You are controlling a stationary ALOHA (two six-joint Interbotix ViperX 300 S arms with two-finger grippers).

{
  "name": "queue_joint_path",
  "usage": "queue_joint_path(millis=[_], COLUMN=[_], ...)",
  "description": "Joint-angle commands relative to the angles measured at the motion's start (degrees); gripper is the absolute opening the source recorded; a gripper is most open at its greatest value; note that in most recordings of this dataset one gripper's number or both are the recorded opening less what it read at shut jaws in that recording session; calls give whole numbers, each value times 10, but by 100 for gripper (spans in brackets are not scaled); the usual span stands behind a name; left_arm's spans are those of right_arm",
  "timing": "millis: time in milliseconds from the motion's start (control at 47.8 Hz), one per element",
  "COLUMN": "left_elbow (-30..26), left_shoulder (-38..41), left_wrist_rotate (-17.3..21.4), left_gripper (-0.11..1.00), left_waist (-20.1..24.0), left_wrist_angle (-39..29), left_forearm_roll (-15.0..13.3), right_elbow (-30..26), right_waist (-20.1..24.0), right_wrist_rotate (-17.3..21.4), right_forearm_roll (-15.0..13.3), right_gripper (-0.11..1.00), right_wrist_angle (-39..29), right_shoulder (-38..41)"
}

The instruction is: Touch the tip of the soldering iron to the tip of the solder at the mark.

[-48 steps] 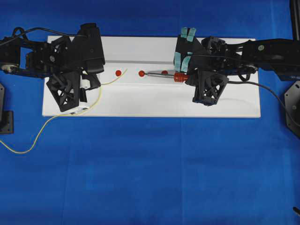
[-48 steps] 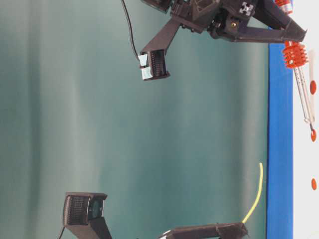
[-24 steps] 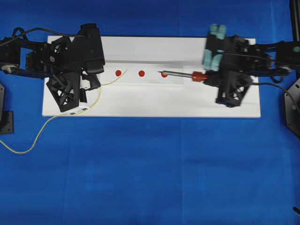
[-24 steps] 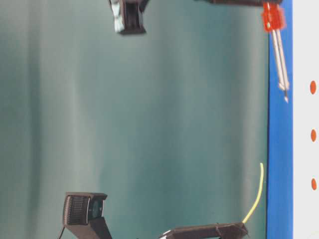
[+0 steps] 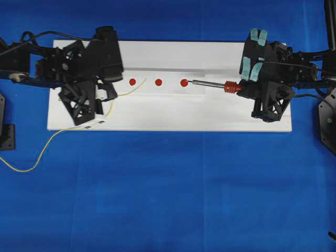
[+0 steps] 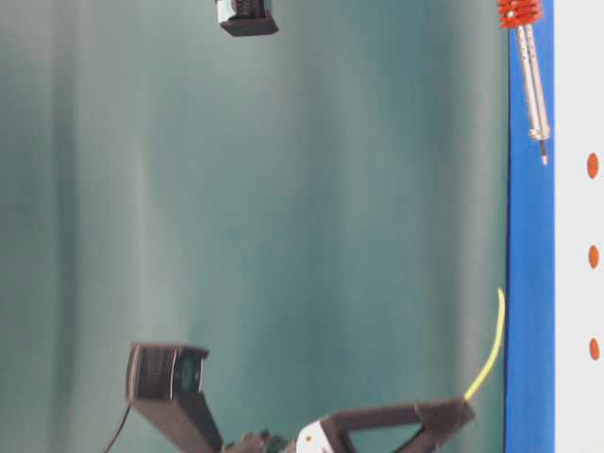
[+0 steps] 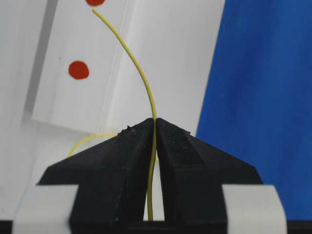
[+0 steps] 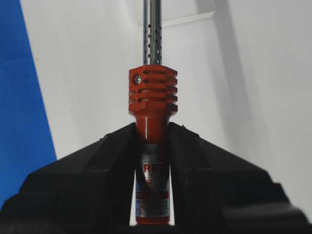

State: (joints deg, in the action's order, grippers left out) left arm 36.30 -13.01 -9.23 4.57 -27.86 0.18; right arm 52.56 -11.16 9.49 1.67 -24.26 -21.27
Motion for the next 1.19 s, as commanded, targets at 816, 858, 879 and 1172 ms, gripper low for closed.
queue_joint_path(millis=[816, 858, 879, 1172], left_elbow=[-121, -120, -120, -121], left_shoulder=[196, 195, 195, 195], left_wrist_rotate=[4, 4, 4, 4], left_gripper=[3, 3, 3, 3], left_waist=[-6, -6, -5, 3], left_wrist_angle=[81, 81, 81, 81], left_forearm_roll=[1, 1, 1, 1], right_elbow=[-11, -11, -12, -18], right_waist=[-1, -2, -2, -3], right_wrist_rotate=[2, 2, 2, 2], right_forearm_roll=[-2, -2, -2, -2], right_gripper=[6, 6, 6, 6], right_wrist_angle=[17, 17, 18, 25], right_shoulder=[9, 14, 18, 46])
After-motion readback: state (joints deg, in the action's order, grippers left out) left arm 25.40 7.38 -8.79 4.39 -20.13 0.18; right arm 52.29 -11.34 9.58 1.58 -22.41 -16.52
